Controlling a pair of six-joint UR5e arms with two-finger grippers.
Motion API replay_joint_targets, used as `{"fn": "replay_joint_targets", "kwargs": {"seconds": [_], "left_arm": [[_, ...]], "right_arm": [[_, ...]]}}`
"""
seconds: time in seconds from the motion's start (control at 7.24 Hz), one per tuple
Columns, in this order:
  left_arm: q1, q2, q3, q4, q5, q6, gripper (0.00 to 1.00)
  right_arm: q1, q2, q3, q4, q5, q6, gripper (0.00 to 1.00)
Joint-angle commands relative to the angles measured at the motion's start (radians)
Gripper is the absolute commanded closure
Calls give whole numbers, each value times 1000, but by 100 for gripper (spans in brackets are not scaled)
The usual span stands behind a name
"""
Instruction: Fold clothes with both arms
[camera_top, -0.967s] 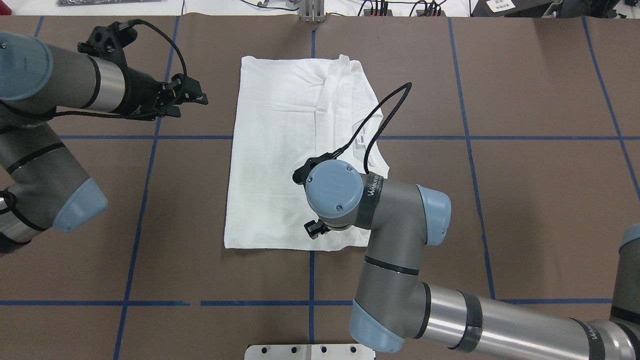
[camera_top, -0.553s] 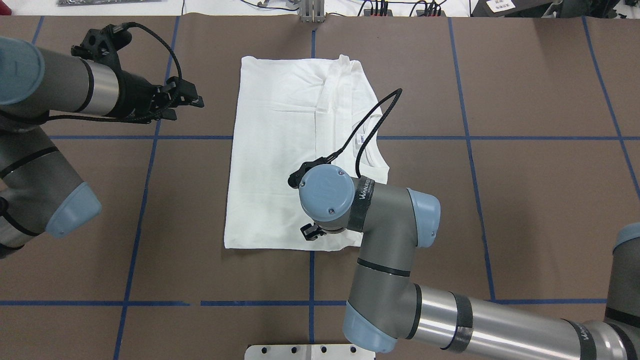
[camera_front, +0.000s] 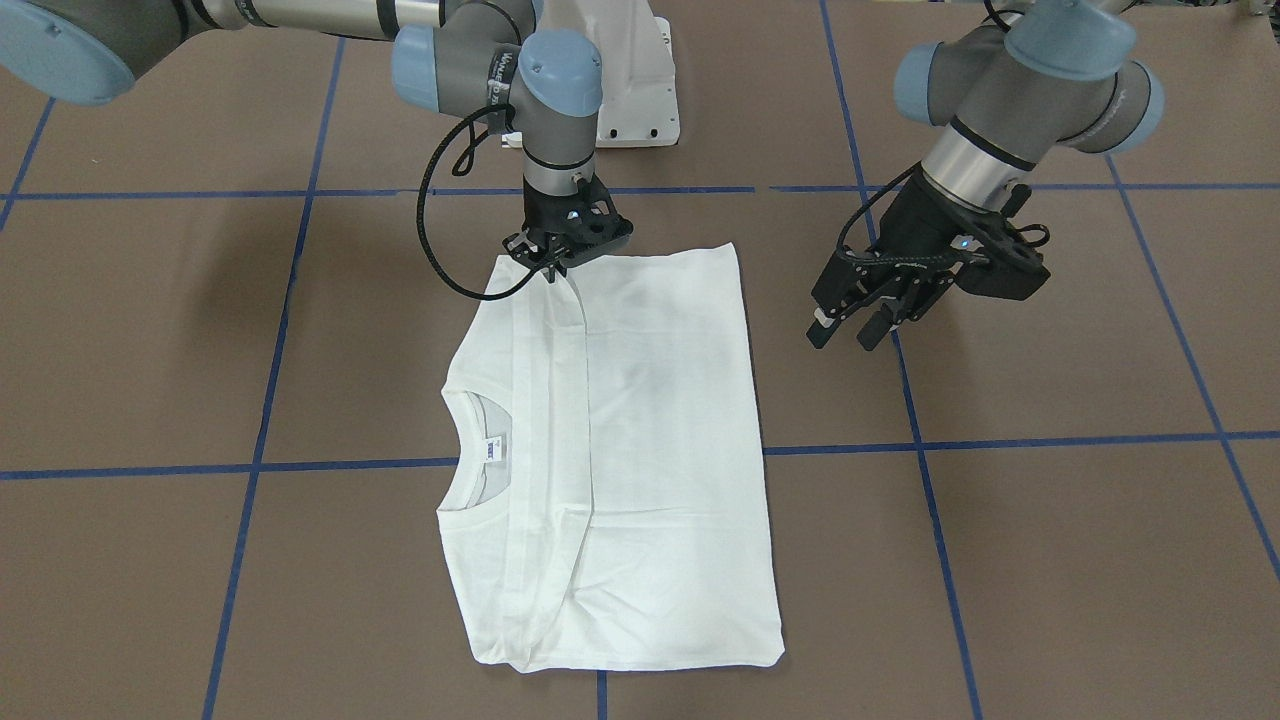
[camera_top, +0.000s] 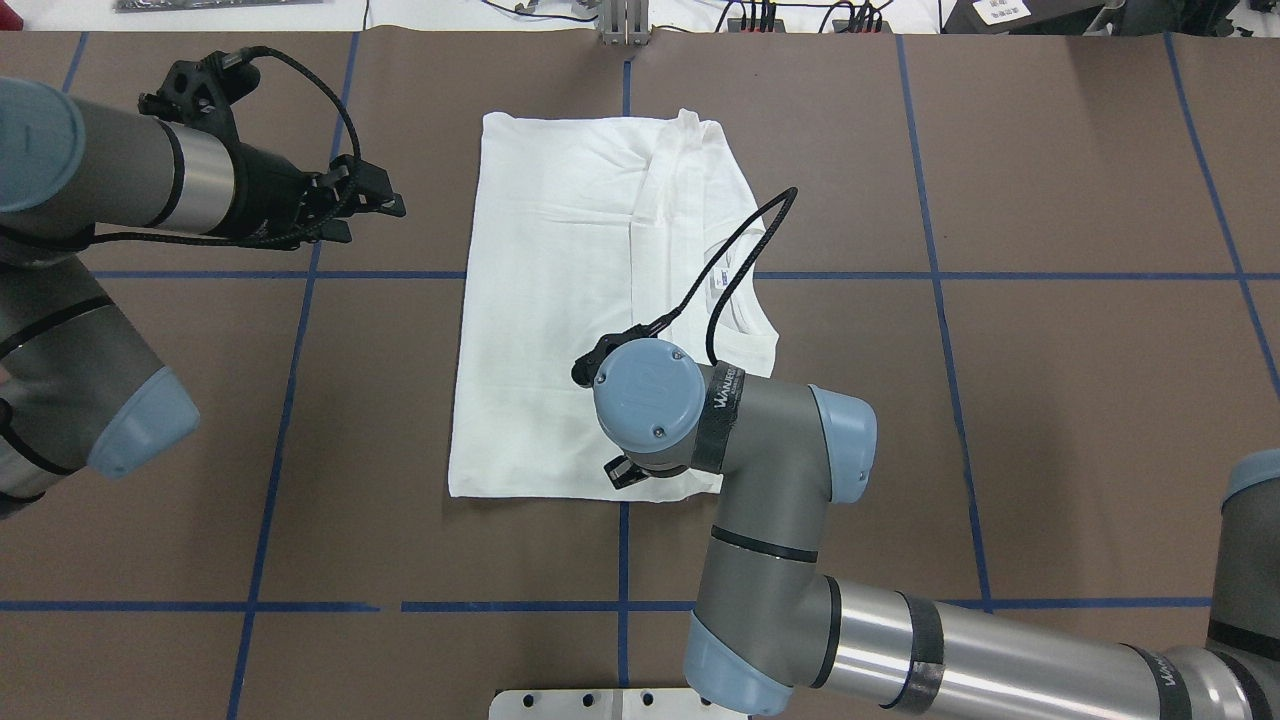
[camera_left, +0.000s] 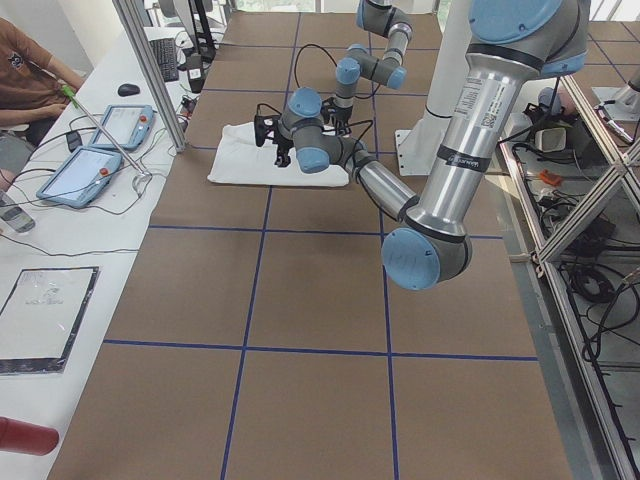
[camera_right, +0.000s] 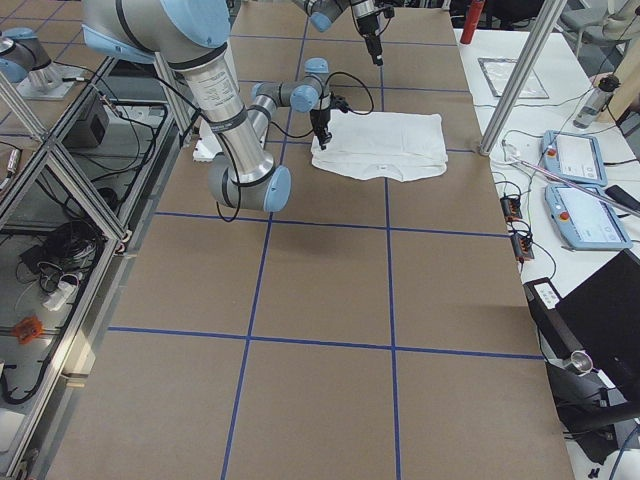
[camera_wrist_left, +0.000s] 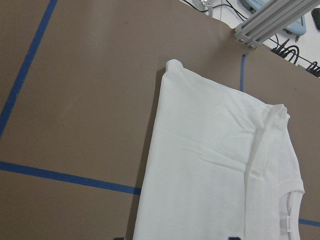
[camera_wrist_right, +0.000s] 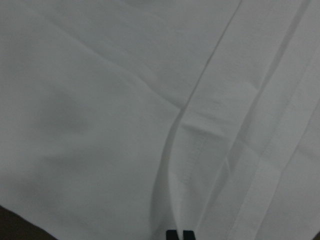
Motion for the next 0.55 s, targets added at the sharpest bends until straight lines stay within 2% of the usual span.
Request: {"fn": "replay_joint_targets", "kwargs": {"seconds": [0.0, 0.28, 0.41], "left_arm": [[2, 0, -2, -2, 2, -33, 25], [5, -1, -2, -2, 5, -50, 25], [6, -3, -4, -2, 6, -56, 25]], "right_arm": [[4, -9, 21, -8, 3, 0, 100], [5, -142, 163, -8, 3, 0, 100], [-2, -156, 172, -8, -5, 15, 100]]}}
